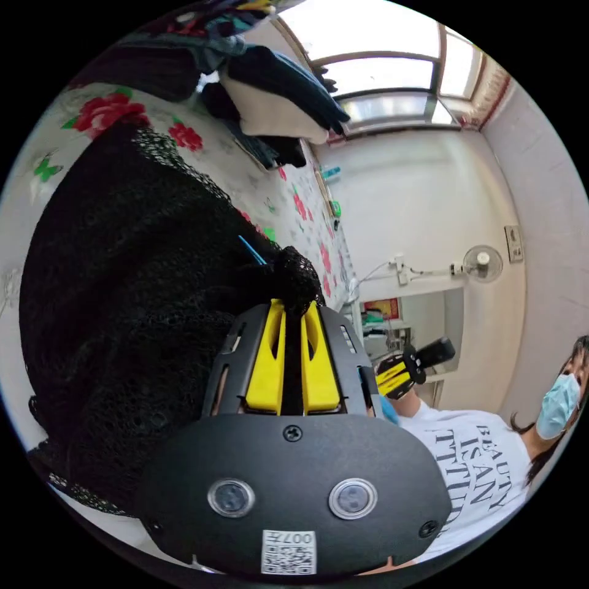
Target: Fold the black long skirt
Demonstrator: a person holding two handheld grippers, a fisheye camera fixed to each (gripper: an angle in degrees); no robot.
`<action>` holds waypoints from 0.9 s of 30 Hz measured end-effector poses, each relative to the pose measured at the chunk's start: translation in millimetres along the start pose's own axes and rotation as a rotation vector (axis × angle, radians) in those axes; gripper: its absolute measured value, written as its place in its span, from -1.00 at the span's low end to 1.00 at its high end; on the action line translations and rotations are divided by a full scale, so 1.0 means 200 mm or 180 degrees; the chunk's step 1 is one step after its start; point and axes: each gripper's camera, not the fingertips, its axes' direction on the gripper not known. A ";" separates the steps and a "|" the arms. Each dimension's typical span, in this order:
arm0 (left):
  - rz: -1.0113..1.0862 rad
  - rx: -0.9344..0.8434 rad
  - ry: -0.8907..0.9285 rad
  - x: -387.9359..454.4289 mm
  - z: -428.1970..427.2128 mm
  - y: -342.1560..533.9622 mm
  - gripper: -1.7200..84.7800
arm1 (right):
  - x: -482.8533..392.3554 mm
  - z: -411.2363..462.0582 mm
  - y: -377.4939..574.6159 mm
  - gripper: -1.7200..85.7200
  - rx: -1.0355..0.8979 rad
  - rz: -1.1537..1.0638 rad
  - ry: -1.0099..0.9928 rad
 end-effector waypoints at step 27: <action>-0.0249 0.0937 -0.1570 -0.08 -0.43 0.43 -0.68 | 1.13 0.44 0.08 -0.94 -0.0026 0.1357 0.1491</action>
